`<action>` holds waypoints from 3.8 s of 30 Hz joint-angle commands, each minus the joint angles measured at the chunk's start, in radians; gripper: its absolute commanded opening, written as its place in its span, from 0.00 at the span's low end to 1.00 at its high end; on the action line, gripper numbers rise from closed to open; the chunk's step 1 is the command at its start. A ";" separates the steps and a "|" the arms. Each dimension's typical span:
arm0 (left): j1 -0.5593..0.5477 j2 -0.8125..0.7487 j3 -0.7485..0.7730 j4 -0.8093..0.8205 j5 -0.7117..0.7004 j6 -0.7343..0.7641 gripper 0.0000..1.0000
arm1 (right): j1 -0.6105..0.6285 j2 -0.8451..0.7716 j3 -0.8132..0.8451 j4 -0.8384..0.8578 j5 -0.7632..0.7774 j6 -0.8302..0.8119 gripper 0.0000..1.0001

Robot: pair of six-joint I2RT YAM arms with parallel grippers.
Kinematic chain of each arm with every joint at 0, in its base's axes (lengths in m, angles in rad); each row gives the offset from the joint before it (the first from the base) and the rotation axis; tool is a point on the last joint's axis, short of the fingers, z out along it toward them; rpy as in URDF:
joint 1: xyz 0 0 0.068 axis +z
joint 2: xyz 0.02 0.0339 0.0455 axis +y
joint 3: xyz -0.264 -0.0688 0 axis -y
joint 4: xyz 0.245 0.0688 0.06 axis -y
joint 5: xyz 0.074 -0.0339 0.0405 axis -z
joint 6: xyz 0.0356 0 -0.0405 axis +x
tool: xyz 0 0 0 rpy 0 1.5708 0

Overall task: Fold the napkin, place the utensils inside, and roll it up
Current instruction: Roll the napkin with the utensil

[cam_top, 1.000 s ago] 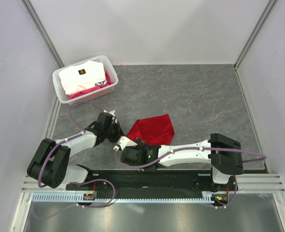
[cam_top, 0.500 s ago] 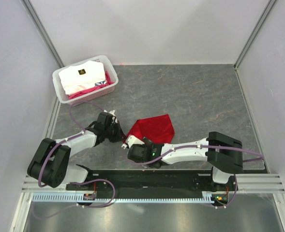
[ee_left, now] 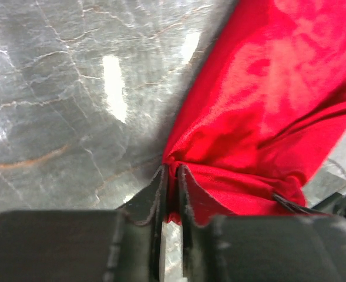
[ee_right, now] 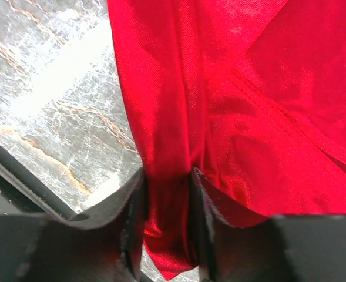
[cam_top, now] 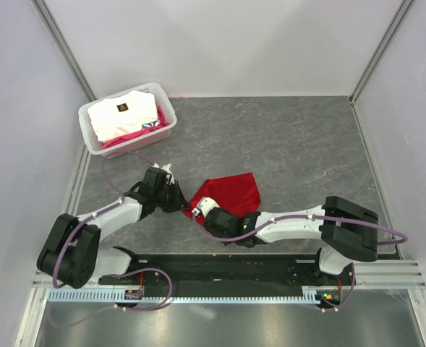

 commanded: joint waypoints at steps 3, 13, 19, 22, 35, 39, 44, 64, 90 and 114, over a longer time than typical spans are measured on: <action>-0.002 -0.154 0.018 -0.049 -0.039 0.013 0.47 | -0.056 -0.009 -0.107 0.033 -0.190 0.044 0.34; 0.000 -0.318 -0.040 -0.088 -0.149 0.002 0.76 | -0.203 -0.075 -0.290 0.302 -0.544 0.111 0.27; 0.000 -0.288 -0.078 -0.023 -0.093 -0.010 0.79 | -0.286 -0.057 -0.380 0.458 -0.669 0.191 0.24; 0.001 -0.234 -0.079 -0.009 -0.088 -0.019 0.79 | -0.329 -0.037 -0.422 0.549 -0.729 0.240 0.24; 0.000 -0.113 -0.083 0.006 -0.103 -0.039 0.67 | -0.427 0.037 -0.436 0.607 -0.810 0.274 0.22; 0.000 -0.062 -0.075 0.012 -0.105 -0.036 0.56 | -0.441 0.058 -0.433 0.623 -0.824 0.277 0.22; 0.000 0.002 -0.059 0.024 -0.074 -0.028 0.35 | -0.441 0.064 -0.417 0.607 -0.825 0.265 0.22; -0.002 0.058 -0.011 -0.006 -0.051 0.012 0.02 | -0.199 -0.316 -0.084 -0.014 -0.291 0.065 0.78; -0.002 0.065 -0.005 -0.009 -0.048 0.013 0.02 | 0.047 -0.147 -0.067 -0.083 0.001 0.091 0.79; 0.000 0.064 0.021 -0.039 -0.036 0.024 0.02 | 0.028 -0.071 -0.141 -0.025 -0.029 0.171 0.39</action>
